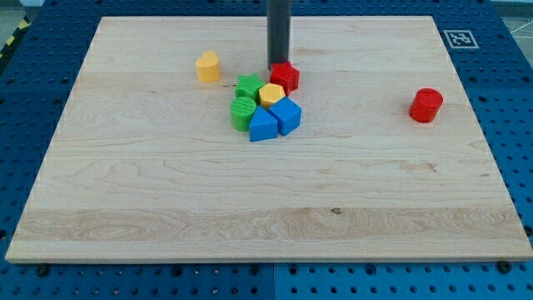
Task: Slide the red star down and right
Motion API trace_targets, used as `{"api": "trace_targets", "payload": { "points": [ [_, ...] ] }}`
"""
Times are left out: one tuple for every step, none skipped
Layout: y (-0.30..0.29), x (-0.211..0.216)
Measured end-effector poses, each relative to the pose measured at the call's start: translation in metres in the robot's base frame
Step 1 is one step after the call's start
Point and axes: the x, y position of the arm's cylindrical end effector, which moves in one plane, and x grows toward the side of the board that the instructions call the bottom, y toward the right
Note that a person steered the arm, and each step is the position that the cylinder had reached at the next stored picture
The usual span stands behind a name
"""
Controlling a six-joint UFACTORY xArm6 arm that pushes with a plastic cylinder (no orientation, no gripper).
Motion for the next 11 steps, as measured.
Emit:
{"api": "trace_targets", "payload": {
  "points": [
    [0.003, -0.005],
    [-0.016, -0.030],
    [-0.041, -0.036],
    [-0.044, -0.017],
    [-0.034, 0.001],
    [-0.008, 0.013],
    [0.022, 0.025],
    [0.055, 0.042],
    [0.083, 0.056],
    [0.084, 0.052],
    [0.064, 0.042]
  ]
}}
